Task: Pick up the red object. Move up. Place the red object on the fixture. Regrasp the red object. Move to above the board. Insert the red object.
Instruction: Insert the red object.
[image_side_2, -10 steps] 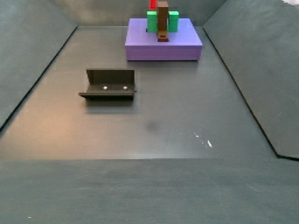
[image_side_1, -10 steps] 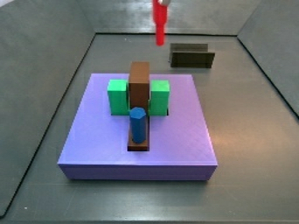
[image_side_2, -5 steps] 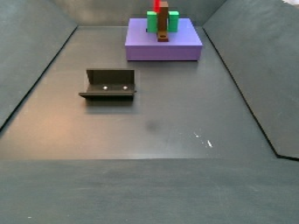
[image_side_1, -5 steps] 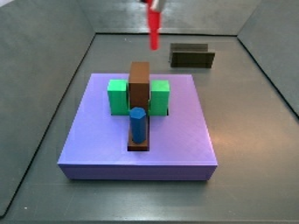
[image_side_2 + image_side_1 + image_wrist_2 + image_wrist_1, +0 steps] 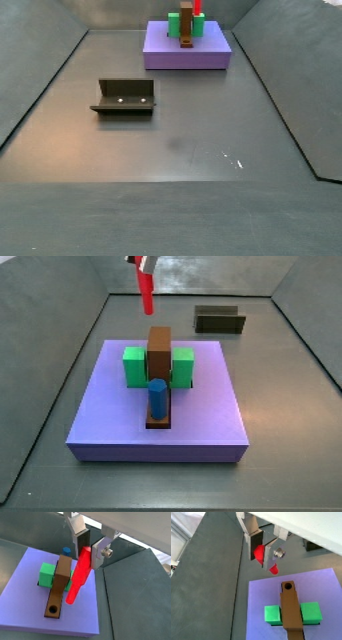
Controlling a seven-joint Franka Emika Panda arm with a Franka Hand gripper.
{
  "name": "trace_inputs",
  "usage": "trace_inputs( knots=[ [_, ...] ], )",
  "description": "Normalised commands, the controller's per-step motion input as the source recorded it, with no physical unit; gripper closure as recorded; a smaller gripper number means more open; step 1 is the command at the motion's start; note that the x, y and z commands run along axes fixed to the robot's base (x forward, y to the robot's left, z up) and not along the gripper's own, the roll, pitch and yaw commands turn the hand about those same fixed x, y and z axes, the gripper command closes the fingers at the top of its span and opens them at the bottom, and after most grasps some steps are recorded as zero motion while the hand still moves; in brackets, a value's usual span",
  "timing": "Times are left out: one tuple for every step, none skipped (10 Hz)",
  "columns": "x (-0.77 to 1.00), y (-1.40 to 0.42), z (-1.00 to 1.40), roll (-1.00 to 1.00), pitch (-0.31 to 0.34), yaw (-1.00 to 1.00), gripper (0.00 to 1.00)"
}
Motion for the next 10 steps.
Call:
trace_inputs(
  knots=[
    [0.25, -0.25, 0.0, -0.38, 0.191, -0.34, 1.0],
    [0.37, -0.2, 0.0, -0.5, 0.247, 0.28, 1.0],
    [-0.03, 0.0, 0.0, -0.32, 0.107, 0.82, 1.0],
    [-0.09, 0.0, 0.0, -0.27, 0.081, 0.89, 1.0],
    [-0.03, 0.0, 0.0, -0.32, 0.147, 0.84, 1.0],
    [-0.01, 0.0, 0.0, -0.38, 0.204, 0.79, 1.0],
    [0.0, 0.0, 0.0, -0.43, 0.217, 0.73, 1.0],
    [0.0, 0.0, 0.0, -0.47, 0.196, 0.69, 1.0],
    [0.0, 0.0, 0.04, -0.5, 0.15, 0.62, 1.0],
    [0.0, 0.0, 0.09, -0.5, 0.13, 0.59, 1.0]
  ],
)
